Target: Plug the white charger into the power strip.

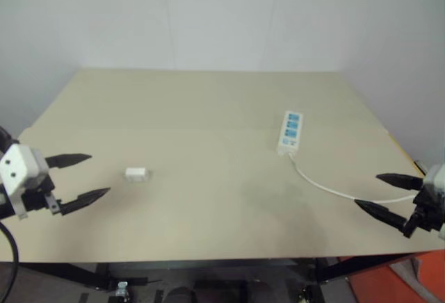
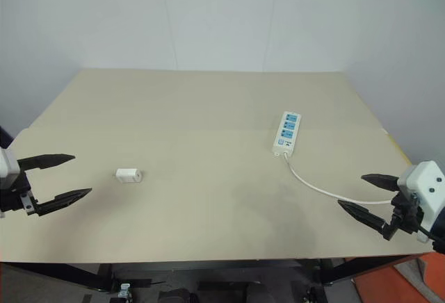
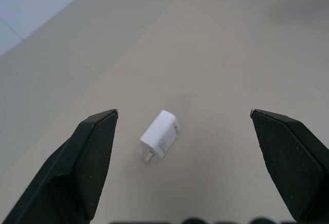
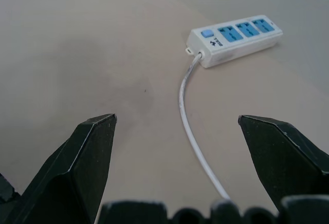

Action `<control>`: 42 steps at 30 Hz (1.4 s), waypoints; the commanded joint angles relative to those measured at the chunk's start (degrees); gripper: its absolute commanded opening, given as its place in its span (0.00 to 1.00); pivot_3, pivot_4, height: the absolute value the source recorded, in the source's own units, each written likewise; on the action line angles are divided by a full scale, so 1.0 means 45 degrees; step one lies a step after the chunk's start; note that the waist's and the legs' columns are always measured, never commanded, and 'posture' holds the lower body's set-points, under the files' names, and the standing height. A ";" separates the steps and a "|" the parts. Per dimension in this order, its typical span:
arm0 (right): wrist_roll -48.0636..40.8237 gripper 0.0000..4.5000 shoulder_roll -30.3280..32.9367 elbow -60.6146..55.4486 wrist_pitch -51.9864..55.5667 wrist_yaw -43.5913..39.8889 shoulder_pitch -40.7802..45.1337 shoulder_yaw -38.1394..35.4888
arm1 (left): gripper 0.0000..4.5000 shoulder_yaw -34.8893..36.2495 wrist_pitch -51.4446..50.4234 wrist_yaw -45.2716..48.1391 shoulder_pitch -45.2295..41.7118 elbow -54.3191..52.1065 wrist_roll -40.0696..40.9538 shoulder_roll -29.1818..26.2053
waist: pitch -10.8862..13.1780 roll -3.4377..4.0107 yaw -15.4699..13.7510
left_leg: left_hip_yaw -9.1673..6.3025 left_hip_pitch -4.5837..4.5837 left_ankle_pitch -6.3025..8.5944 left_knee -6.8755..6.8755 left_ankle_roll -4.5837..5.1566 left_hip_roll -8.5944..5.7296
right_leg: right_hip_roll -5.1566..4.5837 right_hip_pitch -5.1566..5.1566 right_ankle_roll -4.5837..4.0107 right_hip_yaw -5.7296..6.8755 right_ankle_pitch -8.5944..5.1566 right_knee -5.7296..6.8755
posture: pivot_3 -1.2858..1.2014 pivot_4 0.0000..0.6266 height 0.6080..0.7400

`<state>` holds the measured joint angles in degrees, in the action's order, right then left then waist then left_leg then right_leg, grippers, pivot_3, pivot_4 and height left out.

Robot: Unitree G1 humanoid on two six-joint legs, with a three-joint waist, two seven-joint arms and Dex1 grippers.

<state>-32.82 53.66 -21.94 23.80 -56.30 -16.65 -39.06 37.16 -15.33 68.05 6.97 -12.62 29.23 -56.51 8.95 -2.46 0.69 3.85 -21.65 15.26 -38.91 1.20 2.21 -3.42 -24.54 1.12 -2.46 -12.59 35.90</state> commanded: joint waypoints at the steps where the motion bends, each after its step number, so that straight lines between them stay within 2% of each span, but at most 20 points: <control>1: -0.0006 1.00 0.0081 -0.0217 0.0029 0.0012 0.0247 -0.0111 | 1.00 0.0172 -0.0105 -0.0101 -0.0105 -0.0381 0.0188 -0.0147 | 0.0000 0.0000 -0.0003 | 0.0000 0.0000 0.0000 0.0000 0.0000 0.0000 | 0.0000 0.0000 0.0001 0.0000 0.0001 0.0000 | 0.52 0.24 1.00; 16: 0.0125 1.00 -0.0074 0.0065 -0.0055 0.0256 0.1169 0.0651 | 1.00 0.0062 -0.0247 -0.0252 -0.0288 -0.0467 0.0170 -0.0177 | 0.0000 0.0000 0.0005 | 0.0001 0.0002 0.0000 0.0000 0.0000 -0.0007 | 0.0000 0.0002 0.0002 0.0000 0.0003 0.0001 | 0.52 0.24 1.00; 23: 0.1350 1.00 -0.0922 0.0810 -0.0100 0.1719 0.3687 0.3703 | 1.00 -0.0337 -0.0252 -0.0309 -0.0549 -0.0401 0.0156 -0.0204 | 0.0001 0.0001 0.0036 | 0.0008 0.0041 0.0000 0.0001 0.0000 -0.0006 | 0.0004 0.0029 -0.0004 -0.0003 0.0000 0.0005 | 0.52 0.24 1.00; 29: 0.3407 1.00 -0.2951 0.4389 0.0559 0.3718 0.7740 0.7082 | 1.00 -0.0887 -0.0133 -0.0225 -0.0738 -0.0287 0.0067 -0.0148 | 0.0005 0.0003 0.0104 | 0.0018 0.0044 -0.0001 0.0001 0.0000 -0.0016 | 0.0007 0.0021 -0.0045 -0.0008 0.0045 0.0015 | 0.52 0.24 1.00; 33: 0.4184 1.00 -0.3877 0.6529 0.0975 0.4441 0.9612 0.7988 | 1.00 -0.0844 -0.0056 -0.0234 -0.0578 -0.0354 0.0078 -0.0049 | 0.0007 0.0006 0.0052 | 0.0015 -0.0021 -0.0001 0.0008 0.0001 -0.0028 | 0.0005 -0.0043 -0.0063 0.0000 0.0088 0.0021 | 0.52 0.24 1.00; 38: 0.4975 1.00 -0.4570 0.8514 0.1287 0.4276 1.0948 0.9153 | 1.00 -0.0523 0.0032 -0.0215 -0.0147 -0.0453 0.0072 0.0045 | 0.0007 0.0006 0.0055 | 0.0010 -0.0151 0.0001 0.0007 0.0005 -0.0033 | 0.0003 -0.0163 -0.0063 0.0013 0.0099 0.0038 | 0.52 0.24 1.00; 41: 0.5633 0.87 -0.4952 0.9858 0.1121 0.4498 1.1560 0.9681 | 1.00 -0.0455 0.0075 -0.0251 -0.0023 -0.0483 0.0087 0.0054 | 0.0007 0.0006 0.0081 | 0.0012 -0.0150 0.0005 0.0007 0.0011 -0.0034 | -0.0001 -0.0160 -0.0063 0.0014 0.0100 0.0035 | 0.52 0.24 1.00; 42: 0.5742 0.79 -0.5108 1.0290 0.1024 0.4580 1.1752 0.9718 | 1.00 -0.0433 0.0088 -0.0259 0.0012 -0.0492 0.0092 0.0057 | 0.0006 0.0006 0.0086 | 0.0011 -0.0147 0.0006 0.0005 0.0011 -0.0034 | -0.0001 -0.0157 -0.0063 0.0014 0.0100 0.0036 | 0.52 0.24 1.00</control>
<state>-8.86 30.88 22.10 29.08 -36.51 35.36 4.09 32.96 -16.16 66.98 7.05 -13.18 29.31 -56.23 8.97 -2.44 1.07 3.90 -22.23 15.28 -38.90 1.25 2.06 -3.42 -25.16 0.85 -2.40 -12.13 36.08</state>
